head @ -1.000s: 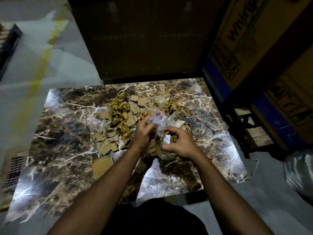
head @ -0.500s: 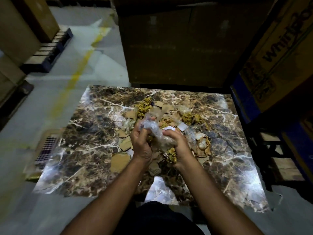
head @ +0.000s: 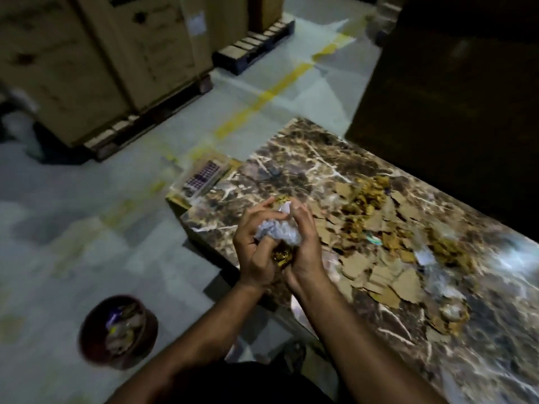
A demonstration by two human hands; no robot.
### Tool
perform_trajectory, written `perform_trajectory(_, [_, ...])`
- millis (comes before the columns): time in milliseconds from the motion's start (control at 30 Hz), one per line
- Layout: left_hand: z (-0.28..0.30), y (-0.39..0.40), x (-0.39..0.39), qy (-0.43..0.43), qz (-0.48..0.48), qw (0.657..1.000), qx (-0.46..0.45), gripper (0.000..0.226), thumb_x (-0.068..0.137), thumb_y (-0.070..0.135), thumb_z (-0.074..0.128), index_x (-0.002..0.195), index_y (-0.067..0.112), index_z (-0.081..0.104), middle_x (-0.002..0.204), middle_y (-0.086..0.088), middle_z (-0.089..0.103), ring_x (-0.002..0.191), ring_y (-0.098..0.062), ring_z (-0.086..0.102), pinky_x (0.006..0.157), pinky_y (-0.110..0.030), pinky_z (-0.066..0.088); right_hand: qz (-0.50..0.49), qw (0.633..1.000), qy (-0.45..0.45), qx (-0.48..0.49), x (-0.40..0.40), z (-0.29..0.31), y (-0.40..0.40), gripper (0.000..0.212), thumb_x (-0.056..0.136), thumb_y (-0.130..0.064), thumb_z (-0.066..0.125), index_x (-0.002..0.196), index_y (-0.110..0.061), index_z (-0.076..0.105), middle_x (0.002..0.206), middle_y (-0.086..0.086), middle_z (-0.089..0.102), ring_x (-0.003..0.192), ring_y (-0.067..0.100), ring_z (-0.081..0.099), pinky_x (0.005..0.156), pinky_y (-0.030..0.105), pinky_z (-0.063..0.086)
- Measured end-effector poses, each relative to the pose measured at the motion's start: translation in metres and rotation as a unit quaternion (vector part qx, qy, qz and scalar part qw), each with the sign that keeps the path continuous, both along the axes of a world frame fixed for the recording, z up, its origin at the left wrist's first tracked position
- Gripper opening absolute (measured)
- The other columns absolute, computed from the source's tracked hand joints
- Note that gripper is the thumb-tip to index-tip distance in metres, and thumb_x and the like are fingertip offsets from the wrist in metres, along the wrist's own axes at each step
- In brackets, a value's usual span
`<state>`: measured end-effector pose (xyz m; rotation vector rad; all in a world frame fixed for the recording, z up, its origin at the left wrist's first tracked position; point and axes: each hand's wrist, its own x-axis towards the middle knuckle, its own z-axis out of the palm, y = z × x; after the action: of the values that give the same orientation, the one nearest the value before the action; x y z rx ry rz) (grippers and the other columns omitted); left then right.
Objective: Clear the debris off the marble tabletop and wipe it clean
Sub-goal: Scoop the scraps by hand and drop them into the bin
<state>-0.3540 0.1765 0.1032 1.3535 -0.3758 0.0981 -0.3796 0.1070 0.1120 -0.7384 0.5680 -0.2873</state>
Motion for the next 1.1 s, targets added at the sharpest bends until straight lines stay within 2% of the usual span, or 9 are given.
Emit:
perform_trajectory(167, [-0.008, 0.104, 0.016, 0.044, 0.079, 0.996, -0.024, 0.024, 0.077, 0.003, 0.045, 0.089, -0.010, 0.061, 0.097, -0.026, 0.061, 0.101, -0.043, 0.061, 0.092, -0.050, 0.051, 0.116, 0.986, -0.022, -0.116, 0.031, -0.004, 0.096, 0.051, 0.079, -0.029, 0.080, 0.116, -0.002, 0.056, 0.098, 0.012, 0.064, 0.086, 0.027, 0.064, 0.074, 0.038, 0.053])
perform_trajectory(233, [-0.014, 0.156, 0.020, 0.088, 0.114, 0.986, -0.084, 0.029, 0.087, 0.018, 0.042, 0.092, -0.005, 0.059, 0.102, -0.030, 0.059, 0.102, -0.047, 0.059, 0.093, -0.054, 0.050, 0.146, 0.969, -0.006, -0.199, 0.046, -0.009, 0.148, 0.062, 0.074, -0.032, 0.078, 0.119, 0.004, 0.055, 0.102, 0.018, 0.065, 0.090, 0.031, 0.064, 0.078, 0.042, 0.054])
perform_trajectory(367, [-0.019, 0.263, 0.019, 0.169, 0.255, 0.938, -0.162, 0.038, 0.092, 0.038, 0.047, 0.100, 0.002, 0.059, 0.103, -0.015, 0.067, 0.098, -0.028, 0.065, 0.088, -0.041, 0.051, 0.204, 0.929, 0.002, -0.309, 0.063, -0.032, 0.272, 0.050, 0.070, -0.044, 0.084, 0.108, -0.017, 0.069, 0.115, 0.028, 0.064, 0.103, 0.045, 0.066, 0.095, 0.063, 0.053])
perform_trajectory(500, [-0.024, 0.377, 0.021, 0.180, 0.372, 0.902, -0.124, 0.026, 0.088, 0.020, 0.053, 0.113, 0.019, 0.061, 0.093, 0.008, 0.068, 0.089, -0.013, 0.066, 0.076, -0.025, 0.053, 0.254, 0.915, -0.009, -0.314, 0.067, -0.057, 0.389, 0.041, 0.070, -0.032, 0.072, 0.105, -0.012, 0.065, 0.109, 0.029, 0.065, 0.096, 0.037, 0.066, 0.089, 0.063, 0.053])
perform_trajectory(600, [-0.046, 0.450, 0.019, 0.192, 0.424, 0.884, -0.042, 0.029, 0.085, 0.008, 0.049, 0.103, 0.016, 0.070, 0.101, 0.006, 0.069, 0.100, -0.007, 0.067, 0.084, -0.025, 0.055, 0.307, 0.900, -0.029, -0.306, 0.068, -0.077, 0.458, 0.025, 0.073, -0.029, 0.071, 0.098, -0.028, 0.069, 0.123, 0.021, 0.065, 0.112, 0.038, 0.065, 0.097, 0.061, 0.052])
perform_trajectory(733, [-0.097, 0.497, 0.015, 0.248, 0.460, 0.851, -0.052, 0.020, 0.085, 0.013, 0.050, 0.089, 0.017, 0.069, 0.124, -0.001, 0.059, 0.119, -0.017, 0.059, 0.099, -0.035, 0.051, 0.359, 0.863, -0.045, -0.353, 0.073, -0.112, 0.509, 0.026, 0.075, -0.020, 0.068, 0.098, -0.008, 0.067, 0.113, 0.010, 0.070, 0.112, 0.034, 0.065, 0.100, 0.058, 0.051])
perform_trajectory(900, [-0.166, 0.522, 0.022, 0.297, 0.547, 0.775, -0.112, 0.027, 0.086, 0.004, 0.049, 0.098, 0.012, 0.071, 0.104, -0.005, 0.073, 0.099, -0.017, 0.069, 0.086, -0.026, 0.052, 0.429, 0.812, -0.050, -0.393, 0.085, -0.184, 0.540, 0.022, 0.080, -0.022, 0.069, 0.099, -0.012, 0.067, 0.104, 0.009, 0.069, 0.105, 0.028, 0.066, 0.096, 0.058, 0.051])
perform_trajectory(1000, [-0.230, 0.536, 0.035, 0.330, 0.584, 0.737, -0.084, 0.030, 0.085, 0.015, 0.053, 0.095, 0.033, 0.075, 0.105, -0.002, 0.075, 0.102, -0.023, 0.070, 0.088, -0.039, 0.056, 0.464, 0.791, -0.038, -0.396, 0.102, -0.241, 0.554, 0.020, 0.084, -0.023, 0.070, 0.100, -0.011, 0.068, 0.101, 0.010, 0.069, 0.100, 0.027, 0.066, 0.093, 0.057, 0.052])
perform_trajectory(1100, [-0.309, 0.547, 0.056, 0.335, 0.611, 0.716, -0.045, 0.027, 0.086, 0.021, 0.054, 0.095, 0.035, 0.076, 0.103, -0.003, 0.076, 0.100, -0.028, 0.071, 0.088, -0.051, 0.057, 0.490, 0.775, -0.026, -0.398, 0.125, -0.317, 0.564, 0.023, 0.086, -0.025, 0.070, 0.102, -0.010, 0.069, 0.102, 0.011, 0.069, 0.100, 0.028, 0.067, 0.092, 0.058, 0.051])
